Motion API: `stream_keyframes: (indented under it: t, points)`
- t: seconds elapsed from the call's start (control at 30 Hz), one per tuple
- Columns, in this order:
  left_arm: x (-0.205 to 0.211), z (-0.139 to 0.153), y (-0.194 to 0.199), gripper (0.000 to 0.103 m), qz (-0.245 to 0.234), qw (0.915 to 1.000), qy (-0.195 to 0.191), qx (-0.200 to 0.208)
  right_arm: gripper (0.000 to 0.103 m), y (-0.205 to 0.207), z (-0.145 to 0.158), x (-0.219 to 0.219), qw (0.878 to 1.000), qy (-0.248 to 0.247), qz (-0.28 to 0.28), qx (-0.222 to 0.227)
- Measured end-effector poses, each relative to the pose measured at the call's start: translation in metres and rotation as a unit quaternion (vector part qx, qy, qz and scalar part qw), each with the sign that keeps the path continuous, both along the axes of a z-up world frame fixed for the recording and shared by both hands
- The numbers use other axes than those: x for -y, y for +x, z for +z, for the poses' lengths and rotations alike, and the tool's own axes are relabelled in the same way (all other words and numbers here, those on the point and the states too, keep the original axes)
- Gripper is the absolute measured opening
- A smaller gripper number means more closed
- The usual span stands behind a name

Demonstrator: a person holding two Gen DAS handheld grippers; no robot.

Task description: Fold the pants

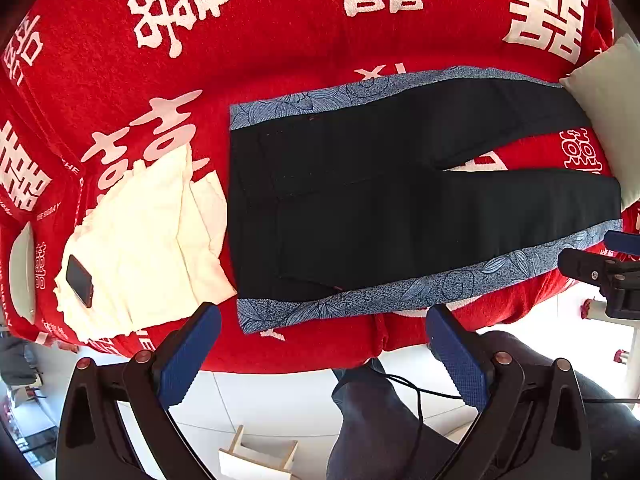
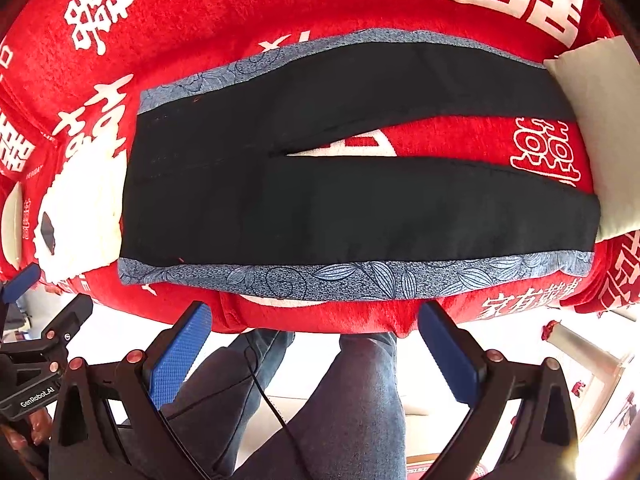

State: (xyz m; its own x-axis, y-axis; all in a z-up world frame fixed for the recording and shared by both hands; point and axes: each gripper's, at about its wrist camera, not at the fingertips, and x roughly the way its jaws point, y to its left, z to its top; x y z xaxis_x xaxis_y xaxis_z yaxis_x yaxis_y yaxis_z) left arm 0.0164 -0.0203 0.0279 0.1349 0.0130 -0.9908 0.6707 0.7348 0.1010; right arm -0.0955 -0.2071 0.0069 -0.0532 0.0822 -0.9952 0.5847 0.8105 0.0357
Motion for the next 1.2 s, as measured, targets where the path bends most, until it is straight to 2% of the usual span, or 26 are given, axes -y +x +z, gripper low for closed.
stream_keyframes:
  t: [0.83, 1.2]
  points:
    - [0.002, -0.003, 0.001, 0.103, 0.009, 0.9999, 0.010, 0.000, 0.103, -0.001, -0.006, 0.005, 1.000, 0.007, -0.006, -0.004]
    - [0.017, -0.001, -0.014, 0.103, 0.053, 0.9983, 0.022, 0.000, 0.103, -0.012, -0.002, 0.026, 1.000, 0.013, 0.010, 0.016]
